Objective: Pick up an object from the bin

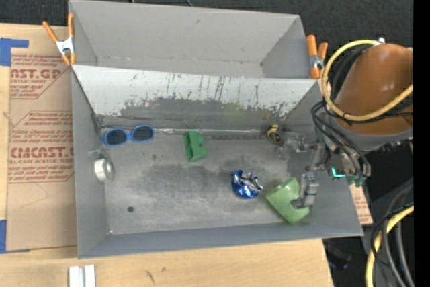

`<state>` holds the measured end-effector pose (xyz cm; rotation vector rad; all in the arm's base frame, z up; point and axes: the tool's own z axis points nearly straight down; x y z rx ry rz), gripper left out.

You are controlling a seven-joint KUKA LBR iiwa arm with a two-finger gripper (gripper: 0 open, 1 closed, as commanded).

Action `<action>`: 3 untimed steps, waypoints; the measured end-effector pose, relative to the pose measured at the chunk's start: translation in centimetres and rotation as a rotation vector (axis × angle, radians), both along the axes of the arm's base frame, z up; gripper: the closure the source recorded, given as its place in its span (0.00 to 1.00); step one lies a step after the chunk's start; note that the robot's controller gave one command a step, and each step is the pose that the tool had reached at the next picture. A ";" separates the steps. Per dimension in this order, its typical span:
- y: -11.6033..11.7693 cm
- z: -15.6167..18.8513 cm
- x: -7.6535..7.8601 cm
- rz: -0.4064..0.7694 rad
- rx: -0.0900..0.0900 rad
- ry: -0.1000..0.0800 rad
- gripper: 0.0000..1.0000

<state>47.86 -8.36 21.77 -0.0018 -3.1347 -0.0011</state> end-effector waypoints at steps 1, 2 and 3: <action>-0.1 -15.3 1.8 -0.002 0.000 0.000 0.00; -0.1 -14.9 2.0 -0.002 -0.001 -0.006 1.00; -0.1 -14.9 2.0 -0.002 -0.001 -0.006 0.00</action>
Offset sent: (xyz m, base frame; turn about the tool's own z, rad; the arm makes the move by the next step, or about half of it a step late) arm 0.0201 -0.0022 -0.1477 0.0032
